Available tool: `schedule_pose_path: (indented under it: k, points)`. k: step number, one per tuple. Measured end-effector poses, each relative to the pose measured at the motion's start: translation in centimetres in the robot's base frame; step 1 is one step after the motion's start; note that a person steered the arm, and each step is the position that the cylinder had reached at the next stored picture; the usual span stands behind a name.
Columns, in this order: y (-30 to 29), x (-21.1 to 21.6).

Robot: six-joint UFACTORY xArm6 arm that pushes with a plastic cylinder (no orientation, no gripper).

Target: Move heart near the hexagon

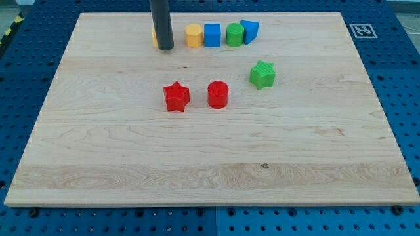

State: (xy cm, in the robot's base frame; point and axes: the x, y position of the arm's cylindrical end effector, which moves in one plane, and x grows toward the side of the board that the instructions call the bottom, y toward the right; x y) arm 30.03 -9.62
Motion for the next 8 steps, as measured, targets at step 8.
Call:
schedule_pose_path:
  k: [8]
  points:
    - [-3.5,-0.6]
